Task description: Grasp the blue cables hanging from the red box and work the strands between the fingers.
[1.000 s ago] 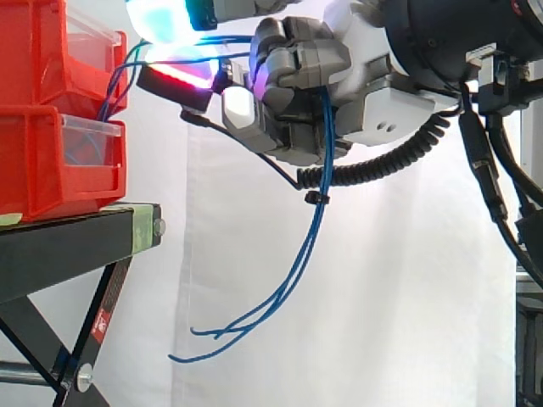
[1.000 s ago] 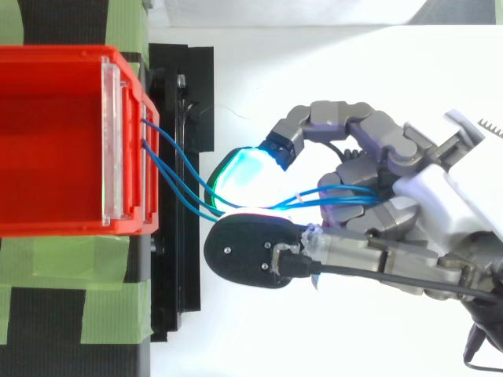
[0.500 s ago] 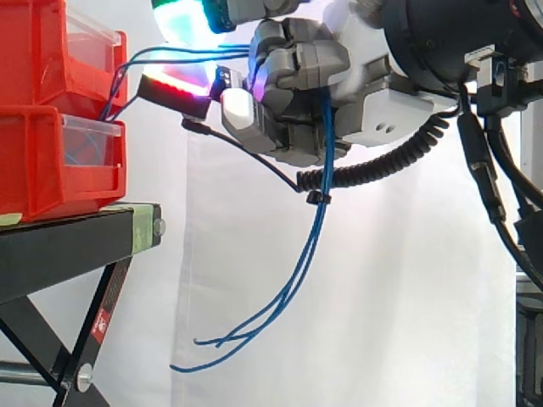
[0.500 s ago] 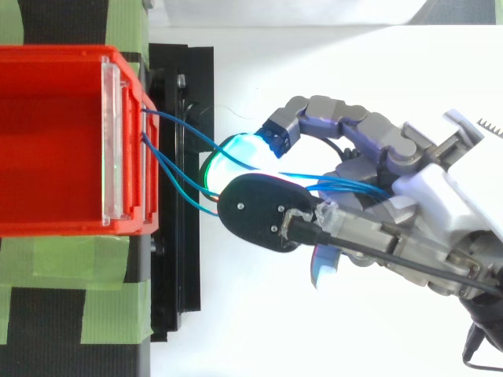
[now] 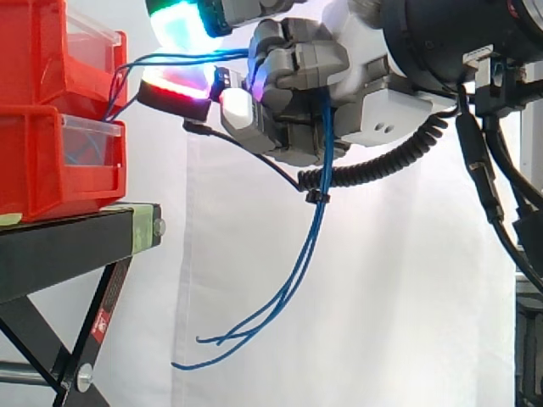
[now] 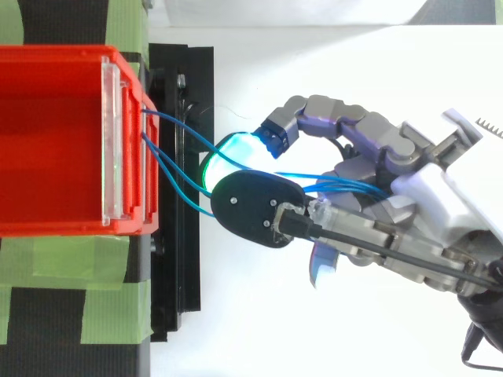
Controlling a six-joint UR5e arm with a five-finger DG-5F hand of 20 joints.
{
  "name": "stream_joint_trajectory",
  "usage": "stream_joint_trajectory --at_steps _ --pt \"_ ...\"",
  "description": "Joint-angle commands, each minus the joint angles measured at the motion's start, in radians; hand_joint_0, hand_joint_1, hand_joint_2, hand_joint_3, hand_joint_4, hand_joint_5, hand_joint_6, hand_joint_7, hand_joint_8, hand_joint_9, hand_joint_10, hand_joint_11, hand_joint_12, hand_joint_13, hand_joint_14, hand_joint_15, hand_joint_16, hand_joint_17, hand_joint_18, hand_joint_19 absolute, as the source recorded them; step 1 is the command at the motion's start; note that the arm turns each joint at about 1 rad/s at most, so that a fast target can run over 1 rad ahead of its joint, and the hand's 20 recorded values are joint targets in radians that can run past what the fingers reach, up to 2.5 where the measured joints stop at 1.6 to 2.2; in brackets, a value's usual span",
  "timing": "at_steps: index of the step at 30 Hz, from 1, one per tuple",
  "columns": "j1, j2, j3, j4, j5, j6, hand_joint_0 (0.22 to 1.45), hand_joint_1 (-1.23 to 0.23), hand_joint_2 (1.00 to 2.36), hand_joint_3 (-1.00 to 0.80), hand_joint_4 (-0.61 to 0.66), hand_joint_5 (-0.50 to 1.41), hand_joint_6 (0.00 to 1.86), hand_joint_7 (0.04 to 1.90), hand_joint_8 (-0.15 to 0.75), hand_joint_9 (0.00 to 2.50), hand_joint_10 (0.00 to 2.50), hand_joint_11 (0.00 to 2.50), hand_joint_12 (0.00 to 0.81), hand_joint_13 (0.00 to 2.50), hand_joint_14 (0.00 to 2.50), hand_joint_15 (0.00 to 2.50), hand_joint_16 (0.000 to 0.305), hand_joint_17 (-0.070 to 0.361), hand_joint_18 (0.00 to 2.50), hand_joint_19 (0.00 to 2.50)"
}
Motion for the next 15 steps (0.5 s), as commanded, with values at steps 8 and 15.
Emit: stream_joint_trajectory --at_steps 8,15 --pt "-0.001 0.001 0.0 0.0 0.0 0.0 1.2 -0.74 1.02 -0.13 0.06 0.5 0.14 1.42 0.524 1.95 2.5 2.5 0.623 1.99 2.5 1.61 0.246 0.185 2.5 0.58" --pt "-0.003 0.0 0.0 0.0 0.0 0.002 1.09 -0.76 1.02 -0.1 0.07 0.5 0.01 1.37 0.524 1.95 2.5 2.5 0.623 1.99 2.5 1.61 0.246 0.185 2.5 0.58"
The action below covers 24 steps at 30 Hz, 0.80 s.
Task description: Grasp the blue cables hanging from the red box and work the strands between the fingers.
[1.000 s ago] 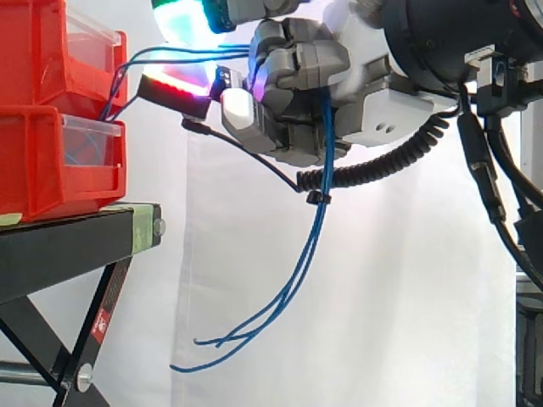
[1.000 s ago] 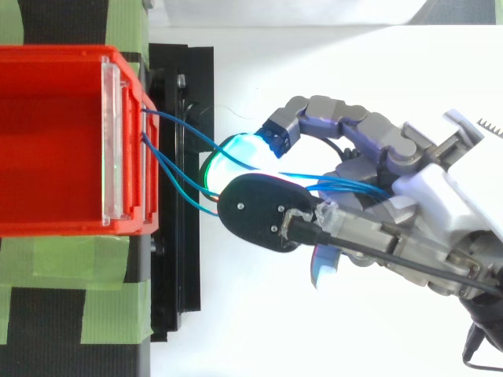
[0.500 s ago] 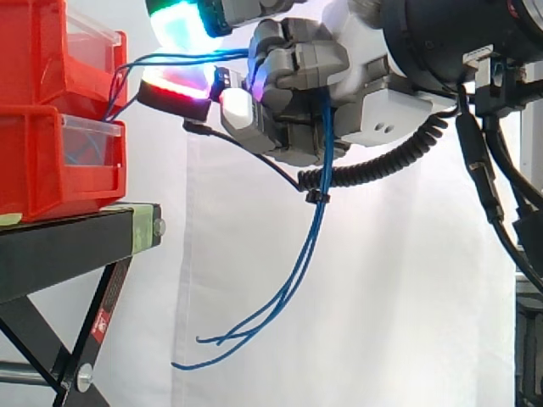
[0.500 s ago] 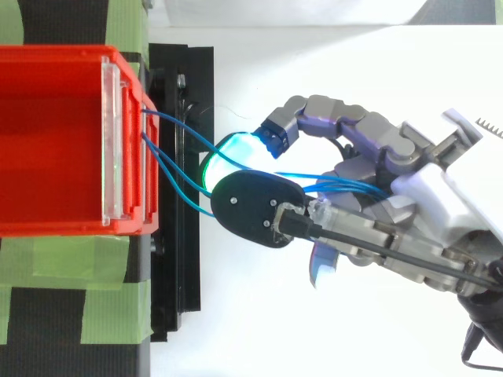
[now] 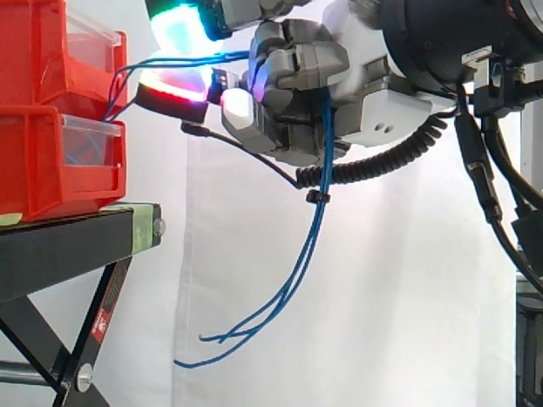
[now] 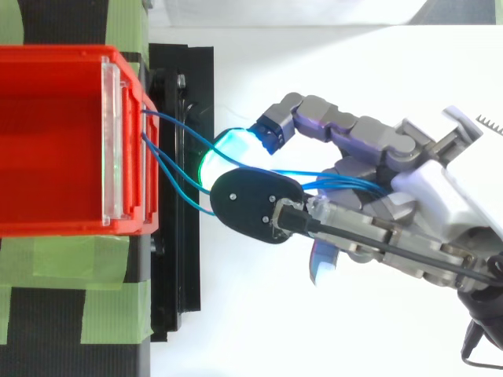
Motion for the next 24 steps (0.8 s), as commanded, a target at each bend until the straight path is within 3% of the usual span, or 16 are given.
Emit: stream_joint_trajectory --at_steps 1,7,15,19,20,23,24 --pt "0.0 0.001 0.001 0.0 0.0 0.002 1.12 -0.76 1.02 -0.11 0.07 0.49 0.01 1.35 0.524 1.95 2.5 2.5 0.623 1.99 2.5 1.61 0.246 0.185 2.5 0.58" --pt "-0.002 0.001 0.0 0.002 0.0 0.019 1.33 -0.74 1.02 -0.04 0.05 0.61 0.01 1.3 0.524 1.95 2.5 2.5 0.623 1.99 2.5 1.61 0.246 0.185 2.5 0.58" --pt "-0.003 0.001 0.001 0.035 -0.014 0.108 1.31 -0.75 1.02 0.06 0.07 0.69 0.02 1.29 0.524 1.95 2.5 2.5 0.623 1.99 2.5 1.61 0.246 0.185 2.5 0.58" --pt "-0.003 0.001 0.001 0.044 -0.031 0.128 1.15 -0.78 1.01 0.24 0.11 0.66 0.02 1.31 0.524 1.95 2.5 2.5 0.623 1.99 2.5 1.61 0.246 0.185 2.5 0.58" --pt "-0.003 0.001 0.0 0.044 -0.041 0.131 0.96 -0.77 1.33 0.08 0.13 0.66 0.02 1.31 0.524 1.95 2.5 2.5 0.623 1.99 2.5 1.61 0.246 0.185 2.5 0.58" --pt "-0.003 0.001 0.0 0.044 -0.078 0.139 0.75 -0.76 1.55 -0.07 0.21 0.57 0.01 1.32 0.524 1.95 2.5 2.5 0.623 1.99 2.5 1.61 0.246 0.185 2.5 0.58" --pt "-0.003 0.001 0.001 0.044 -0.089 0.142 0.72 -0.76 1.55 -0.11 0.22 0.56 0.01 1.32 0.524 1.95 2.5 2.5 0.623 1.99 2.5 1.61 0.246 0.185 2.5 0.58"
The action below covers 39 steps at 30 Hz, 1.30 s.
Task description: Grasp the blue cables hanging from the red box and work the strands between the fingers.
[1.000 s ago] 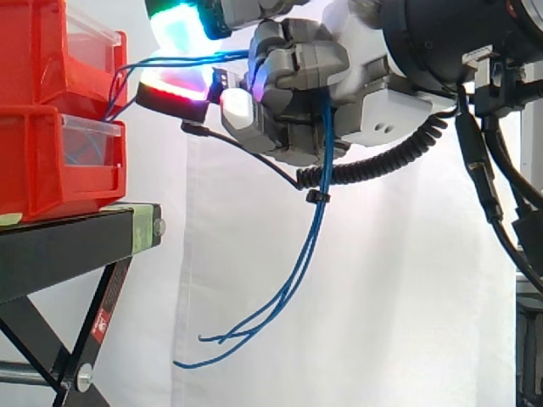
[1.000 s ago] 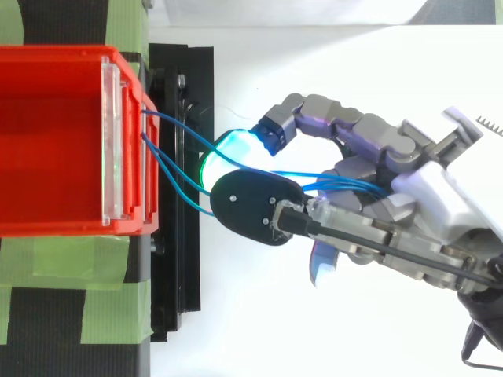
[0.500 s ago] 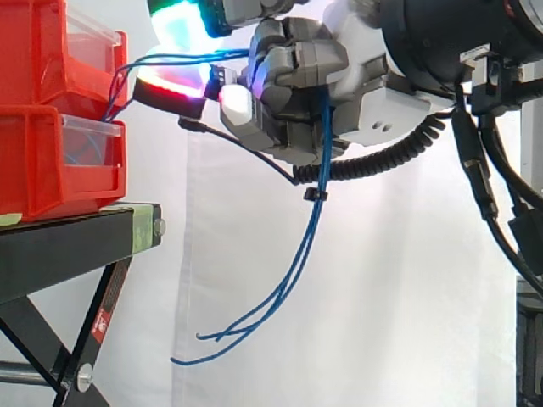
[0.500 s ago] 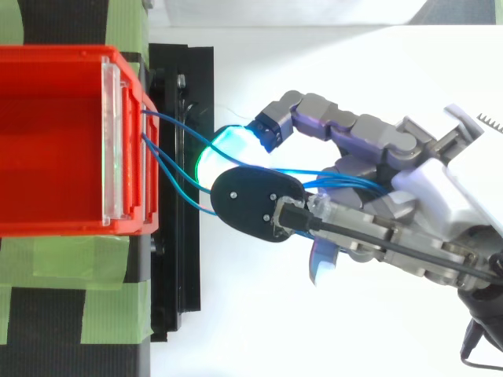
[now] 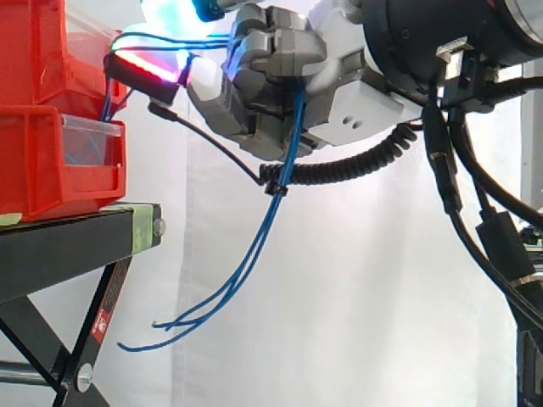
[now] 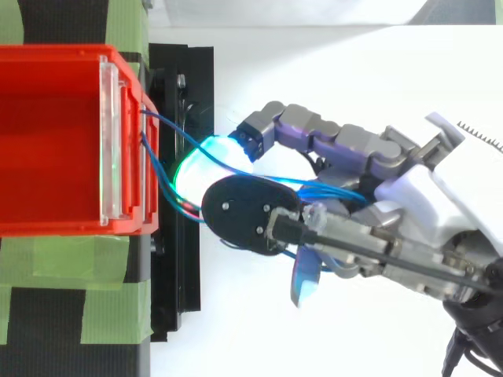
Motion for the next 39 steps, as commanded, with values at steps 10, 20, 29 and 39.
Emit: stream_joint_trajectory --at_steps 10,20,29,39 --pt "0.0 0.0 -0.001 -0.001 -0.057 0.02 1.29 -0.78 1.02 -0.05 0.08 0.53 0.01 1.4 0.524 1.95 2.5 2.5 0.623 1.99 2.5 1.61 0.246 0.185 2.5 0.58" --pt "0.0 0.0 0.001 -0.002 -0.057 0.02 0.91 -0.81 1.01 -0.34 0.17 0.41 0.02 1.11 0.524 1.95 2.5 2.5 0.623 1.99 2.5 1.61 0.246 0.185 2.5 0.58" --pt "-0.002 0.0 -0.001 -0.002 -0.059 0.025 1.35 -0.78 1.01 -0.19 0.18 0.46 0.01 0.91 0.524 1.95 2.5 2.5 0.623 1.99 2.5 1.61 0.246 0.185 2.5 0.58" --pt "-0.003 0.0 -0.001 -0.027 -0.076 0.048 1.05 -0.77 1.15 0.01 0.27 0.54 0.02 0.98 0.524 1.95 2.5 2.5 0.623 1.99 2.5 1.61 0.246 0.185 2.5 0.58"
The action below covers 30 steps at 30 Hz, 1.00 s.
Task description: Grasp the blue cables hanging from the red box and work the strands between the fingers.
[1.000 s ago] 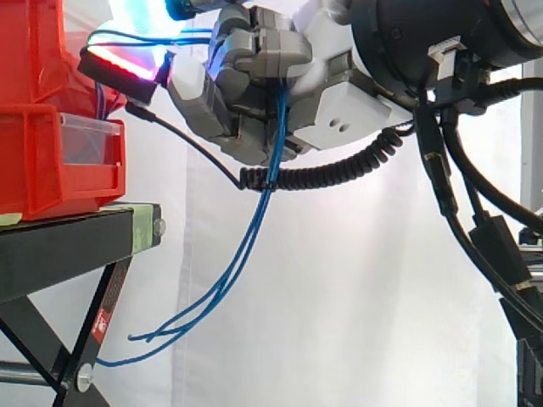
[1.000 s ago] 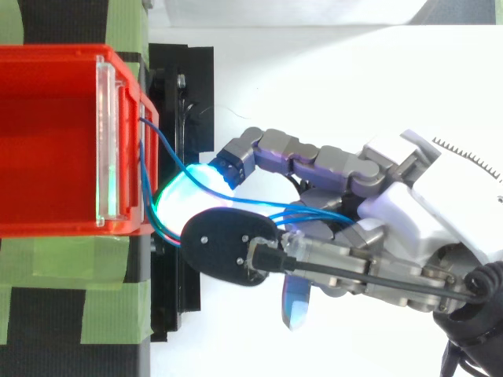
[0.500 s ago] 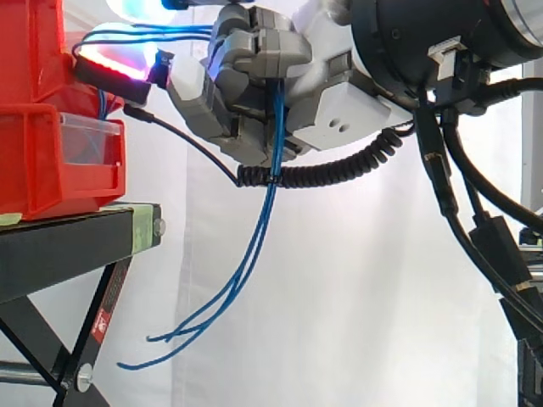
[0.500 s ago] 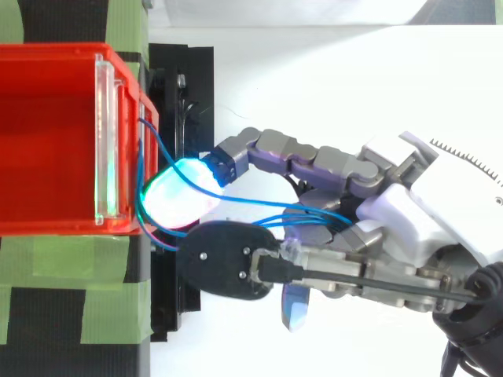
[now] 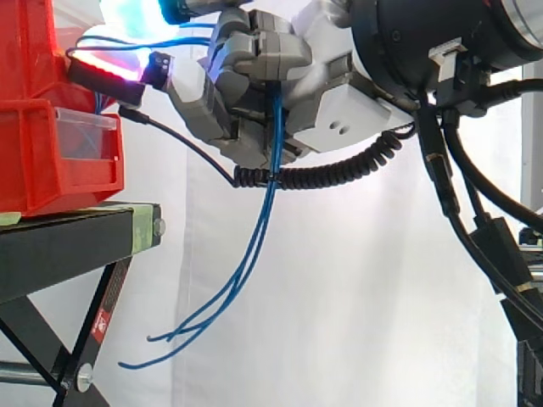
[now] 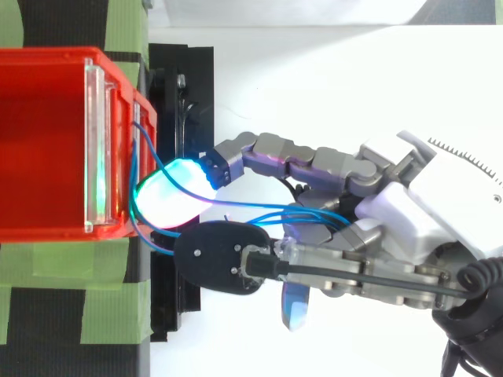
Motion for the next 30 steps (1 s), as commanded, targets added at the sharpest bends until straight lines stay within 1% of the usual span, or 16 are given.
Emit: stream_joint_trajectory --at_steps 1,2,4,6,7,8,9,11,12,14,19,24,26,27,29,30 --pt "0.0 0.0 0.001 -0.007 -0.004 0.006 0.92 -0.78 1.32 -0.08 0.29 0.54 0.02 0.99 0.524 1.95 2.5 2.5 0.623 1.99 2.5 1.61 0.246 0.185 2.5 0.58" --pt "0.0 0.0 -0.001 -0.007 -0.002 0.006 0.86 -0.78 1.38 -0.11 0.3 0.53 0.02 1.02 0.524 1.95 2.5 2.5 0.623 1.99 2.5 1.61 0.246 0.185 2.5 0.58" --pt "0.0 0.0 -0.001 -0.008 -0.002 0.006 0.82 -0.78 1.37 -0.11 0.31 0.52 0.02 1.05 0.524 1.95 2.5 2.5 0.623 1.99 2.5 1.61 0.246 0.185 2.5 0.58" --pt "0.0 0.0 -0.001 -0.015 -0.002 0.01 0.82 -0.79 1.35 -0.13 0.29 0.51 0.02 1.08 0.524 1.95 2.5 2.5 0.623 1.99 2.5 1.61 0.246 0.185 2.5 0.58" --pt "0.0 0.0 -0.001 -0.022 -0.002 0.016 0.85 -0.8 1.29 -0.13 0.28 0.5 0.02 1.1 0.524 1.95 2.5 2.5 0.623 1.99 2.5 1.61 0.246 0.185 2.5 0.58" --pt "0.0 0.0 -0.001 -0.027 -0.002 0.021 1.0 -0.81 1.03 0.0 0.25 0.49 0.02 1.12 0.524 1.95 2.5 2.5 0.623 1.99 2.5 1.61 0.246 0.185 2.5 0.58" --pt "0.0 0.0 -0.001 -0.031 -0.002 0.026 1.04 -0.81 1.0 0.0 0.24 0.49 0.02 1.13 0.524 1.95 2.5 2.5 0.623 1.99 2.5 1.61 0.246 0.185 2.5 0.58" --pt "0.0 0.0 -0.001 -0.061 0.001 0.049 1.16 -0.78 1.01 -0.1 0.2 0.52 0.02 1.17 0.524 1.95 2.5 2.5 0.623 1.99 2.5 1.61 0.246 0.185 2.5 0.58" --pt "0.001 0.0 -0.001 -0.068 0.001 0.053 1.17 -0.77 1.01 -0.1 0.19 0.52 0.02 1.17 0.524 1.95 2.5 2.5 0.623 1.99 2.5 1.61 0.246 0.185 2.5 0.58" --pt "0.003 0.0 -0.001 -0.102 0.002 0.079 1.26 -0.76 1.01 -0.09 0.18 0.57 0.02 1.19 0.524 1.95 2.5 2.5 0.623 1.99 2.5 1.61 0.246 0.185 2.5 0.58" --pt "0.001 0.0 -0.001 -0.136 -0.001 0.105 1.3 -0.75 1.01 -0.04 0.16 0.62 0.02 1.2 0.524 1.95 2.5 2.5 0.623 1.99 2.5 1.61 0.246 0.185 2.5 0.58" --pt "0.001 0.002 -0.001 -0.145 -0.002 0.107 1.24 -0.76 1.01 0.02 0.16 0.64 0.02 1.2 0.524 1.95 2.5 2.5 0.623 1.99 2.5 1.61 0.246 0.185 2.5 0.58" --pt "0.001 0.003 -0.002 -0.148 -0.002 0.107 1.15 -0.79 1.0 0.06 0.17 0.63 0.02 1.2 0.524 1.95 2.5 2.5 0.623 1.99 2.5 1.61 0.246 0.185 2.5 0.58" --pt "0.001 0.003 -0.002 -0.15 -0.002 0.107 1.12 -0.79 1.0 0.08 0.18 0.63 0.02 1.2 0.524 1.95 2.5 2.5 0.623 1.99 2.5 1.61 0.246 0.185 2.5 0.58" --pt "0.001 0.006 -0.002 -0.157 -0.002 0.107 0.87 -0.8 1.34 -0.1 0.26 0.61 0.02 1.19 0.524 1.95 2.5 2.5 0.623 1.99 2.5 1.61 0.246 0.185 2.5 0.58" --pt "0.001 0.008 -0.001 -0.163 -0.002 0.107 0.83 -0.8 1.35 -0.12 0.27 0.6 0.02 1.18 0.524 1.95 2.5 2.5 0.623 1.99 2.5 1.61 0.246 0.185 2.5 0.58"
